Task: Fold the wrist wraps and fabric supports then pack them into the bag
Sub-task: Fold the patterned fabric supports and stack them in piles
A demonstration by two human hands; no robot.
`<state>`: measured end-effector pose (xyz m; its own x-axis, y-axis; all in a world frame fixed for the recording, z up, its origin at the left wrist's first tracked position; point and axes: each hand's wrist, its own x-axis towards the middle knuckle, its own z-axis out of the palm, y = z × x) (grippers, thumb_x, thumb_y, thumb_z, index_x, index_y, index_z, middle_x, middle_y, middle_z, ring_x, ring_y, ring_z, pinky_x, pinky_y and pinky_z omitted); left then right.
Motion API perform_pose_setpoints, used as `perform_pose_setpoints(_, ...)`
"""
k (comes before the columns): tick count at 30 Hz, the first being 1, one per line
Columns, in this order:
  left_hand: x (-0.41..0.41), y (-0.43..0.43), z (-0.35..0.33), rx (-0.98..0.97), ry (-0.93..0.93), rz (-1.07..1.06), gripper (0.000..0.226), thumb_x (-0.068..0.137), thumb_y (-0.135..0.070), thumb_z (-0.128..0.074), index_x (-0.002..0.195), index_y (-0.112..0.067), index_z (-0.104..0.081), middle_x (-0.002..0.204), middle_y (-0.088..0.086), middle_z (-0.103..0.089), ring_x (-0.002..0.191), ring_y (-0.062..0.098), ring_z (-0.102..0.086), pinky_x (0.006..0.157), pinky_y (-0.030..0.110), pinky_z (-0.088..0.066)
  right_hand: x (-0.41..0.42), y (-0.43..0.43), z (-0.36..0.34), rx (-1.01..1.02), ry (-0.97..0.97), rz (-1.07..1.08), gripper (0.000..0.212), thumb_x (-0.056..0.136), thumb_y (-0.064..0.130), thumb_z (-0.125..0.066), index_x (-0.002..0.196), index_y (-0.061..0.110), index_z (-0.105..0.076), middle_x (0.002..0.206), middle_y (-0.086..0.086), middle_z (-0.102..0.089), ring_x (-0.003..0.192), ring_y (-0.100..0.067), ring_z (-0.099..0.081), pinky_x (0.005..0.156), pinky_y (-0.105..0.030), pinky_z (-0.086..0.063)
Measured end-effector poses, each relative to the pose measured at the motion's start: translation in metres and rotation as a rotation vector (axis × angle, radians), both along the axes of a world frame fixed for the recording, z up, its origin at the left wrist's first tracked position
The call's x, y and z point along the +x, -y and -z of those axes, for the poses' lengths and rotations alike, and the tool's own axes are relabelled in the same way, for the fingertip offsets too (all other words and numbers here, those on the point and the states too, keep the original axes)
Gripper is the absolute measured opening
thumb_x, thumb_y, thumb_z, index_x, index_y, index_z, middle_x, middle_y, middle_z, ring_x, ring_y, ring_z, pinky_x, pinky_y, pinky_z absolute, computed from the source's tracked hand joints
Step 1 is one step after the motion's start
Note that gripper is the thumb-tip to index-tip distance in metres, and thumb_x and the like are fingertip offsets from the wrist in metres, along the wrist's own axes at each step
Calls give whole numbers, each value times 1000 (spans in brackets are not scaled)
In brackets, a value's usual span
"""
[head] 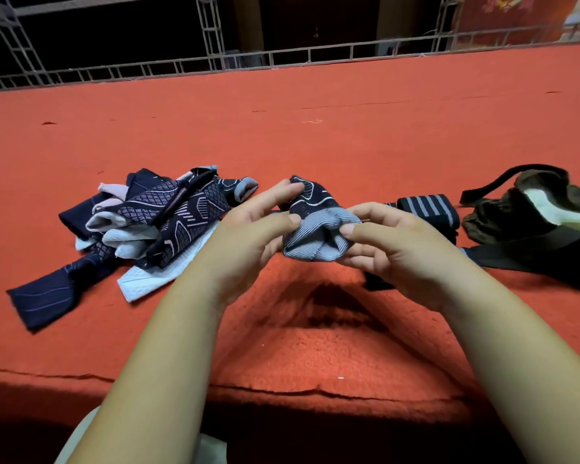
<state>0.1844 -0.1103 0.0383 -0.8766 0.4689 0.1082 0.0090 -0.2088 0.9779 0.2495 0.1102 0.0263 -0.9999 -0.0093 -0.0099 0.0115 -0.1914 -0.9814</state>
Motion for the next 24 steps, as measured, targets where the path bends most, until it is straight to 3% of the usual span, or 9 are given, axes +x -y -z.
perform_pose_setpoints(1, 0, 2, 1, -32, -22, 24, 51, 89, -10, -74, 139, -19, -70, 158, 7, -55, 136, 22, -63, 112, 42, -52, 0, -1, -1, -54, 0, 6, 15, 98, 6, -69, 112, 10, -72, 123, -24, -75, 108, -36, -73, 99, -43, -61)
perform_pose_setpoints(3, 1, 3, -3, -171, -112, -32, 48, 85, -18, -83, 132, -26, -76, 157, 4, -56, 131, 17, -66, 116, 44, -48, -2, -3, -1, -113, -10, 23, 18, 97, 5, -69, 115, 7, -70, 123, -23, -76, 109, -34, -75, 93, -39, -63)
perform_pose_setpoints(6, 8, 1, -10, -395, -248, -191, 30, 86, -24, -88, 115, -31, -82, 146, -8, -64, 107, 10, -76, 106, 37, -56, -3, -3, -3, -127, -25, 47, 20, 99, 3, -67, 118, 5, -69, 118, -19, -78, 105, -29, -77, 85, -34, -63)
perform_pose_setpoints(11, 15, -6, -12, -519, -336, -220, 22, 84, -31, -89, 105, -32, -84, 137, -20, -61, 92, 9, -76, 84, 30, -60, -5, -2, -2, -115, -17, 90, 18, 101, 3, -67, 118, 3, -69, 120, -19, -78, 107, -28, -77, 88, -35, -63)
perform_pose_setpoints(14, 15, -8, -11, -548, -390, -269, 14, 82, -30, -91, 94, -27, -85, 121, -18, -68, 70, -6, -60, 72, 14, -47, -4, -1, -3, -115, -15, 89, 18, 100, 3, -68, 118, 3, -68, 119, -19, -78, 108, -30, -78, 88, -36, -64)
perform_pose_setpoints(16, 13, -8, -9, -526, -387, -290, 9, 82, -24, -91, 87, -24, -83, 95, -20, -70, 62, -8, -54, 64, 9, -40, -4, -2, -5, -147, -7, 60, 22, 98, 4, -67, 121, 1, -66, 123, -24, -76, 114, -37, -76, 93, -42, -64)
perform_pose_setpoints(19, 11, -7, -10, -462, -365, -303, 10, 88, -13, -85, 85, -15, -76, 72, -10, -68, 63, 5, -61, 64, 16, -48, -2, -6, -7, -138, 15, -74, 37, 100, 10, -61, 133, -8, -61, 132, -31, -69, 117, -41, -72, 103, -49, -58)
perform_pose_setpoints(21, 10, -5, -12, -436, -390, -288, 10, 90, -8, -81, 86, -11, -72, 73, 7, -70, 64, 13, -62, 62, 25, -52, -1, -7, -8, -140, 36, -84, 42, 101, 8, -59, 139, -9, -59, 132, -31, -69, 108, -35, -74, 92, -44, -63)
perform_pose_setpoints(24, 12, -6, -14, -429, -413, -267, 11, 92, -4, -78, 86, -8, -70, 69, 9, -67, 60, 18, -63, 60, 33, -56, -1, -6, -10, -136, 51, -52, 39, 101, 9, -63, 136, -7, -63, 126, -26, -74, 100, -28, -76, 78, -35, -64)
